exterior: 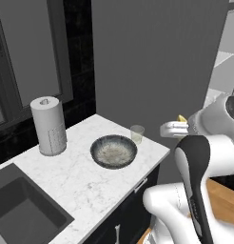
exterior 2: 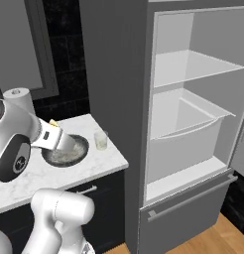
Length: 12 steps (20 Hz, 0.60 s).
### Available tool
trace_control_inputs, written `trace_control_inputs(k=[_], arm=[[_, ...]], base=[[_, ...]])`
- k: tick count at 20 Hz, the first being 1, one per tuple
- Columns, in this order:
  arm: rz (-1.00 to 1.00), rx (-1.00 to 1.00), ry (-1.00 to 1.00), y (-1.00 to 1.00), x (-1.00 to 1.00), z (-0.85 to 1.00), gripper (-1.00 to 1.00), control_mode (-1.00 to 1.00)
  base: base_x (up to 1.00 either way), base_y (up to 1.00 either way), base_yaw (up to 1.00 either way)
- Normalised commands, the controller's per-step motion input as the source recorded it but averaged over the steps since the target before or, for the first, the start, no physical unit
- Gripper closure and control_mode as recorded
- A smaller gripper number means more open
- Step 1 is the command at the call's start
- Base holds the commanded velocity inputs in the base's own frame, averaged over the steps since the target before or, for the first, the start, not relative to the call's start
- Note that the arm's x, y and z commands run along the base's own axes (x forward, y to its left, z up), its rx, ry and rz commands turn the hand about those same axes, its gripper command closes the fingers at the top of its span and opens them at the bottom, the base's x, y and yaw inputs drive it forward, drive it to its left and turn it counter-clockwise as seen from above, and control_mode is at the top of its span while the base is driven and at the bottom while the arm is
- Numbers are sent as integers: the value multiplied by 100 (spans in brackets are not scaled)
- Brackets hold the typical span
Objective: Grab a lemon wedge from the fridge and one ice cube from the ice bowl, and put them in the glass of lemonade.
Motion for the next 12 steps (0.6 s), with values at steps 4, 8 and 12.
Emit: trace_control_inputs(k=[4,8,12], arm=[[4,-10,7,15,18,0,100,-100],[14,-19,10,5,7,0,100,-100],[24,-21,9,0,0,-2,100,-100]], base=[[0,0,0],[0,0,0],[0,0,0]])
